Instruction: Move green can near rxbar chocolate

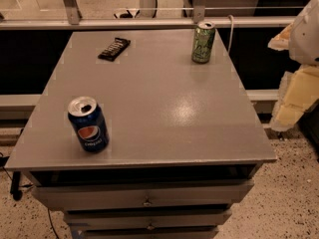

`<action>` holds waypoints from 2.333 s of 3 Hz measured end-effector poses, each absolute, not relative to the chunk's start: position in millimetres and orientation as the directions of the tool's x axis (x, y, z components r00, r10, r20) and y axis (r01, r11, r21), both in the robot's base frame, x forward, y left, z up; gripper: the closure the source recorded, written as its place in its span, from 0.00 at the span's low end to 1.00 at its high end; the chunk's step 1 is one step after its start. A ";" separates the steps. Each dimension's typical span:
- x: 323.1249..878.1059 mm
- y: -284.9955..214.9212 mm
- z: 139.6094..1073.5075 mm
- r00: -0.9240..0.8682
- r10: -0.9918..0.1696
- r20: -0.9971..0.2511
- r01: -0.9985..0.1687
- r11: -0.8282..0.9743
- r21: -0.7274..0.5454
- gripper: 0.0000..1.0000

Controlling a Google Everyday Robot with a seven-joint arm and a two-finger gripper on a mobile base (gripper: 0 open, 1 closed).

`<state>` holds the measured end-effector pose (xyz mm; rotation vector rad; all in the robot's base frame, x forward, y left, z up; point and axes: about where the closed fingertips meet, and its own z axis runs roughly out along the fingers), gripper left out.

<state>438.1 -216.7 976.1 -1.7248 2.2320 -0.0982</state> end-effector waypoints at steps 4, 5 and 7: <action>578.3 -170.1 928.7 -0.198 -0.872 -0.448 -0.907 0.337 -0.254 0.00; 637.0 -183.6 918.8 -0.257 -0.795 -0.549 -0.860 0.447 -0.244 0.00; 713.4 -195.4 908.4 -0.296 -0.557 -0.776 -0.775 0.615 -0.146 0.00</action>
Offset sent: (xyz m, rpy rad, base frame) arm 0.0717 0.0451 -0.0342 0.1451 -0.0242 0.0711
